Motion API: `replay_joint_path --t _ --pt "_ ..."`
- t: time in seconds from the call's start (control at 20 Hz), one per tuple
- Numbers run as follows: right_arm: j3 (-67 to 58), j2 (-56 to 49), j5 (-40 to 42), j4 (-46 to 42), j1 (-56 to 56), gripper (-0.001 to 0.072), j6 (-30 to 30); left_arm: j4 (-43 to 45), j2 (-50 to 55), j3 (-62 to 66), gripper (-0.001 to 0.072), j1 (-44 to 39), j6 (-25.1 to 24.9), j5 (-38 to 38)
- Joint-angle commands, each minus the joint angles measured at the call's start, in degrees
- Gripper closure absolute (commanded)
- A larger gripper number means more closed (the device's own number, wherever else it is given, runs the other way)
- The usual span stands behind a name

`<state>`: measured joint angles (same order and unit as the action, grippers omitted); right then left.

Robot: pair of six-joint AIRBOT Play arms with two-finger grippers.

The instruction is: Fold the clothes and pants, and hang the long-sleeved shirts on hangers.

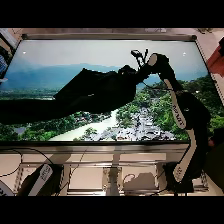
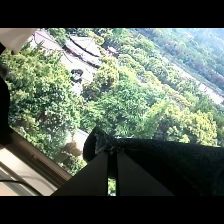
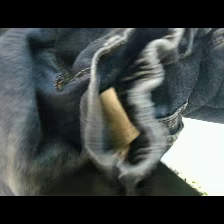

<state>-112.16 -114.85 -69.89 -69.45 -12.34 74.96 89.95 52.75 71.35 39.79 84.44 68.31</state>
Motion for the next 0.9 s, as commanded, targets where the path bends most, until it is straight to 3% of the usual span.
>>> replay_joint_path --t 0.0,0.2,0.3,0.45,0.85 --pt "-0.42 -1.42 -0.79 1.70 -0.09 0.0686 1.88 -1.57 0.02 -0.02 0.0686 -0.04 0.02 -0.15" --pt "-4.59 1.64 -15.91 3.08 3.58 0.0687 2.40 -7.52 -0.15 -0.02 0.0686 -0.04 -0.31 -0.39" --pt "-4.57 6.73 -20.15 3.43 6.78 0.0687 2.34 -15.06 -0.26 -0.02 0.0686 -0.04 -4.50 -0.63" --pt "-4.57 15.82 -22.08 3.28 12.52 0.0687 2.32 -24.96 -1.11 0.00 0.0685 -0.04 -8.68 -2.14" --pt "1.84 34.03 -22.38 3.26 36.46 0.0687 4.02 -24.02 -2.19 0.00 0.0686 2.43 -8.87 -6.47"
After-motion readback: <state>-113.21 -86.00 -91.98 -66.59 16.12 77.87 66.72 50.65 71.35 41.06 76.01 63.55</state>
